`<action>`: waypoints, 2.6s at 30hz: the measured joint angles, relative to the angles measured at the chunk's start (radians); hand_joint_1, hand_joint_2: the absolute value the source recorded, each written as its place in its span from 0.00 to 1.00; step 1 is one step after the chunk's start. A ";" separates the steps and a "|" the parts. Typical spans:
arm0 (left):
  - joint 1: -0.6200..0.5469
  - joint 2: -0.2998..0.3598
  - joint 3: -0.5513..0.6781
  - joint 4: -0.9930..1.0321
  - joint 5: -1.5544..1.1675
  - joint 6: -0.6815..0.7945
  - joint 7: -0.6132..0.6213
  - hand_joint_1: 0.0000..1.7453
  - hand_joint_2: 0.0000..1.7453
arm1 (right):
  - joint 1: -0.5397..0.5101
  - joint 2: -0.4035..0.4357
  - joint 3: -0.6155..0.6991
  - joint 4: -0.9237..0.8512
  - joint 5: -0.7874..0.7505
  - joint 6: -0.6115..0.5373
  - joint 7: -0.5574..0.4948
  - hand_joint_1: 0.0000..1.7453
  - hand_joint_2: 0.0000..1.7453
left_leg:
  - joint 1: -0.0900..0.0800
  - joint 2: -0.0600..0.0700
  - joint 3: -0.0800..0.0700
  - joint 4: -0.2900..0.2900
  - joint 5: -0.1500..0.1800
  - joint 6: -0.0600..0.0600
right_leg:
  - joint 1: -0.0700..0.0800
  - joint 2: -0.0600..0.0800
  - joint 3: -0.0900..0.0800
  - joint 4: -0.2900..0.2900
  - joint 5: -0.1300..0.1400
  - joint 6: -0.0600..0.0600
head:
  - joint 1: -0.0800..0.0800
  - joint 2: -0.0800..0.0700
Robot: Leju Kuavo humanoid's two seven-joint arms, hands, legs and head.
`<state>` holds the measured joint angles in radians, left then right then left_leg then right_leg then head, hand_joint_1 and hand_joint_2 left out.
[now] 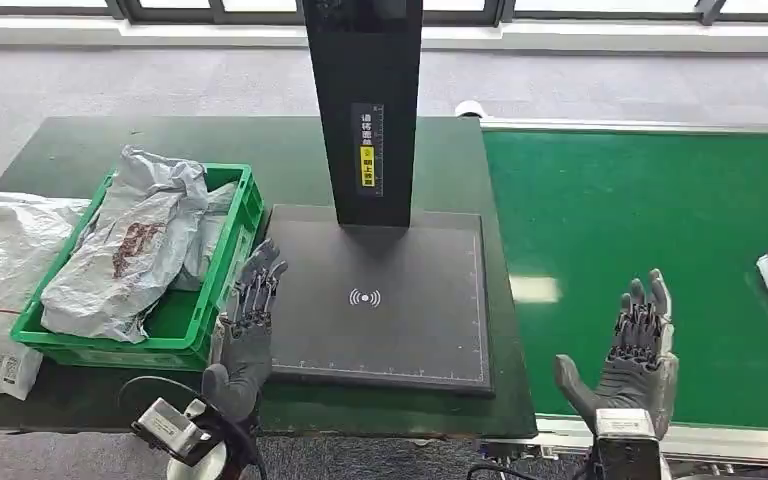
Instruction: Moved the parcel from conveyor to table for the left to box.
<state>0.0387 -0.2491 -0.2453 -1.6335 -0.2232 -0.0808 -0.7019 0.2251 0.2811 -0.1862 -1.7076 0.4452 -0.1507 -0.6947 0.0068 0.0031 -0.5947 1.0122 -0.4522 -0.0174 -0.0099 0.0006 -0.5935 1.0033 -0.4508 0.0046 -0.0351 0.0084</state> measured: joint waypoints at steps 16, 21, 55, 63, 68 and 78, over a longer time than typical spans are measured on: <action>0.007 0.024 -0.038 -0.005 0.001 0.012 0.000 0.00 0.00 | -0.042 0.000 -0.005 0.070 0.028 -0.005 0.021 0.00 1.00 | 0.000 0.000 0.000 0.000 0.000 0.000 | 0.000 0.000 0.000 0.000 0.000 0.000 | 0.000 0.000; 0.008 0.024 -0.038 -0.005 -0.003 0.007 0.000 0.00 0.00 | -0.045 0.000 -0.005 0.081 0.038 -0.002 0.021 0.00 1.00 | 0.000 0.000 0.000 0.000 0.000 0.000 | 0.000 0.000 0.000 0.000 0.000 0.000 | 0.000 0.000; 0.002 0.038 -0.083 0.018 0.027 -0.026 0.000 0.00 0.00 | -0.311 -0.174 -0.082 0.399 0.488 -0.220 0.393 0.00 1.00 | -0.001 0.001 0.001 0.001 0.002 0.003 | -0.002 0.001 0.001 -0.001 0.004 0.003 | 0.000 0.000; -0.018 0.041 -0.087 0.042 0.070 -0.090 0.001 0.00 0.00 | -0.630 -0.498 -0.123 1.010 0.834 -0.272 0.692 0.00 1.00 | -0.005 -0.006 -0.002 0.002 0.006 0.009 | -0.005 -0.007 0.001 -0.001 0.007 0.007 | 0.000 0.000; -0.026 0.041 -0.087 0.055 0.072 -0.094 0.002 0.00 0.00 | -0.674 -0.587 -0.123 1.163 0.850 -0.267 0.713 0.00 1.00 | -0.005 -0.006 -0.003 0.002 0.005 0.008 | -0.005 -0.006 -0.001 -0.001 0.006 0.007 | 0.000 0.000; -0.030 0.058 -0.092 0.063 0.082 -0.081 0.001 0.00 0.00 | -0.677 -0.755 -0.170 1.332 0.827 -0.098 0.870 0.00 1.00 | -0.005 -0.009 -0.006 0.002 0.005 0.009 | -0.006 -0.009 -0.002 -0.001 0.005 0.009 | 0.000 0.000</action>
<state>0.0086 -0.1915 -0.3376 -1.5702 -0.1416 -0.1621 -0.7007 -0.4516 -0.4738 -0.3558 -0.3758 1.2723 -0.2488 0.1758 0.0014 -0.0058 -0.6003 1.0145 -0.4473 -0.0086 -0.0161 -0.0087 -0.5956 1.0020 -0.4463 0.0133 -0.0347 0.0084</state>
